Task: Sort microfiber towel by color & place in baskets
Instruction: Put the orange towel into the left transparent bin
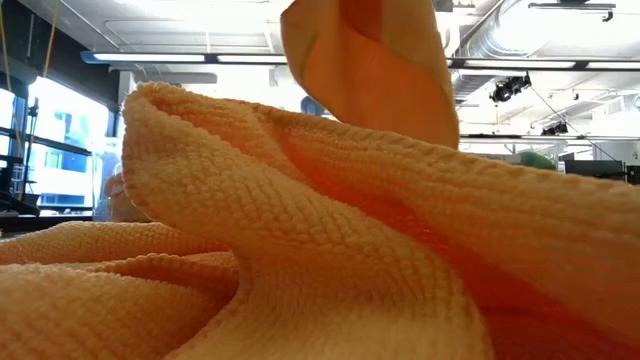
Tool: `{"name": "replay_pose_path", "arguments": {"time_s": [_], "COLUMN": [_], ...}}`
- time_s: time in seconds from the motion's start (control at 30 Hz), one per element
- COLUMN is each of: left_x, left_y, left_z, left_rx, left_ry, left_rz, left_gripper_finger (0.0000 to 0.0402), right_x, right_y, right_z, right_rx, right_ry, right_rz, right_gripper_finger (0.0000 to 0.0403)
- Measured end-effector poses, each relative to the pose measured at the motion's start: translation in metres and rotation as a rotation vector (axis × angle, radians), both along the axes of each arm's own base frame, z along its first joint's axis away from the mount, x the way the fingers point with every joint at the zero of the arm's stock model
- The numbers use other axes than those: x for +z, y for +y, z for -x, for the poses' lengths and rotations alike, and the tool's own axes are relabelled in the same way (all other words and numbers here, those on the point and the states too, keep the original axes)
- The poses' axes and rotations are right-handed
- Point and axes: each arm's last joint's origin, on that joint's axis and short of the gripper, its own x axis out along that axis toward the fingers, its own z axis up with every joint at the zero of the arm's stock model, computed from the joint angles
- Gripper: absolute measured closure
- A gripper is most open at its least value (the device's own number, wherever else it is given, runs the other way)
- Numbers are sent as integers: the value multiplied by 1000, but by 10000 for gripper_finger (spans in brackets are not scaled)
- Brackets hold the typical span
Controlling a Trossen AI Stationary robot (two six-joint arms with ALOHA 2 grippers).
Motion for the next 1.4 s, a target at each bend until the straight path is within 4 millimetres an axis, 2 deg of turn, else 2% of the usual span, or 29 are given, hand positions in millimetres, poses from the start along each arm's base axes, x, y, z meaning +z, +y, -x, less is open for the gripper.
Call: {"name": "replay_pose_path", "arguments": {"time_s": [0.07,0.13,0.2,0.3,0.37,0.5,0.67,0.83,1.03,1.13,1.4], "left_x": [-4,-8,-9,-9,-9,-13,-13,-8,-2,5,38], "left_y": [1,2,3,3,3,4,6,9,18,27,83], "left_z": [0,1,1,1,1,3,14,33,65,82,135], "left_rx": [41,84,108,115,118,156,225,293,402,452,566], "left_ry": [25,53,59,59,60,86,148,214,338,378,414], "left_rz": [24,38,51,52,64,85,122,136,153,133,35], "left_gripper_finger": [179,213,264,360,388,392,397,400,401,401,401], "right_x": [0,-1,-3,-11,-18,-36,-62,-99,-168,-205,-294], "right_y": [-3,-5,-7,-10,-11,-14,-12,6,23,31,49], "right_z": [5,8,12,15,18,29,44,33,25,22,20], "right_rx": [-7,-15,-24,-48,-84,-139,-227,-203,-304,-340,-375], "right_ry": [20,44,74,153,227,423,683,776,958,995,942], "right_rz": [2,-3,-14,-22,-42,-82,-119,-119,-66,-83,-215], "right_gripper_finger": [403,403,403,400,394,371,327,294,273,268,268]}}
